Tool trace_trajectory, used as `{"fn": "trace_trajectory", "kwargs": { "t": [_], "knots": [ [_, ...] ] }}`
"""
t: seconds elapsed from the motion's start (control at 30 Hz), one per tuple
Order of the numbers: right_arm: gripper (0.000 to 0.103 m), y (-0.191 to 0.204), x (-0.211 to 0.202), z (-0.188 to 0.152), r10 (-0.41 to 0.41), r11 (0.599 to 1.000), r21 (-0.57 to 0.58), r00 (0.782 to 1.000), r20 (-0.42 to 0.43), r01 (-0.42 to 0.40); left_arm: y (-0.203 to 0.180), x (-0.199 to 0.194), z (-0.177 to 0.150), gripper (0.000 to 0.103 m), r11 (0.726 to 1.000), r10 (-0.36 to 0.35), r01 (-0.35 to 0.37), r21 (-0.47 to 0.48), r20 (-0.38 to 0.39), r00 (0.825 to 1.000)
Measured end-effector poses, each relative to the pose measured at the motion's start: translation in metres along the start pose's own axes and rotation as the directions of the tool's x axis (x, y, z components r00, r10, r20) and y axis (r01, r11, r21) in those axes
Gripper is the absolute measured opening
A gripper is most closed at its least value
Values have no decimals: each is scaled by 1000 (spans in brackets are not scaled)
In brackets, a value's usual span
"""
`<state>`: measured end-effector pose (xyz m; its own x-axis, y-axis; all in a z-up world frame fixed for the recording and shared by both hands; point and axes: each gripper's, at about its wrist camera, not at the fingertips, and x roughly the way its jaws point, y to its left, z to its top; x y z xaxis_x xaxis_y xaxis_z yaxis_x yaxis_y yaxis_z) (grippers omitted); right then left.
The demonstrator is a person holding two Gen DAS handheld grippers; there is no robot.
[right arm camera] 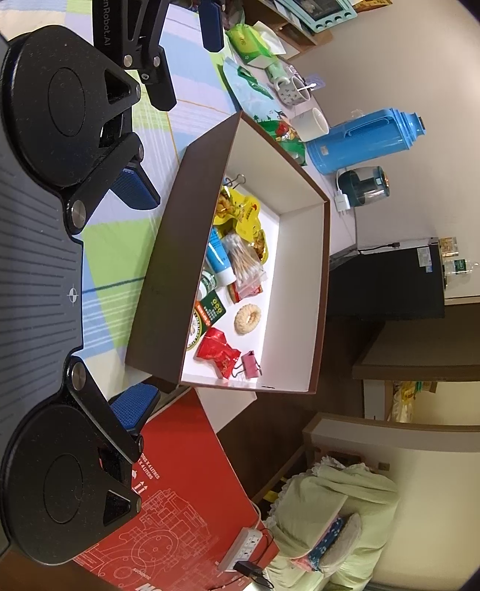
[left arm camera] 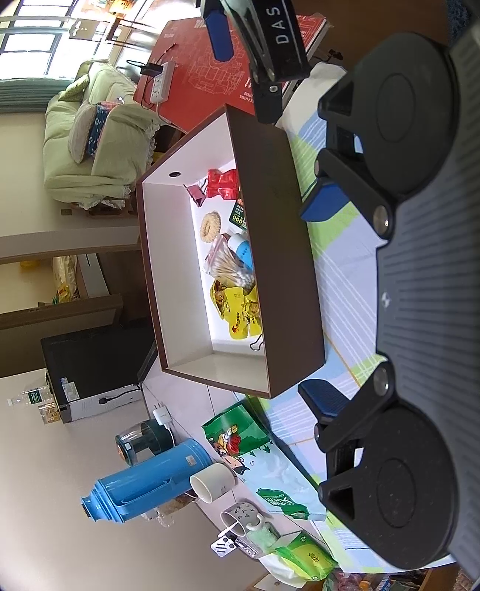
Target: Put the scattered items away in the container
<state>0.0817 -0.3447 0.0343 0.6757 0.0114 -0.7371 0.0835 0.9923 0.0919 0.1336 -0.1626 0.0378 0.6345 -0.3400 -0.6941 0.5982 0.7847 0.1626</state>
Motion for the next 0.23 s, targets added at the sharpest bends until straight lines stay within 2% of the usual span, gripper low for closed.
{"fn": "trace_trajectory", "kwargs": {
  "t": [0.23],
  "knots": [
    [103, -21, 6, 3, 32, 999, 0, 999, -15, -32, -11, 7, 9, 91, 1000, 23, -23, -11, 8, 1000]
  ]
}}
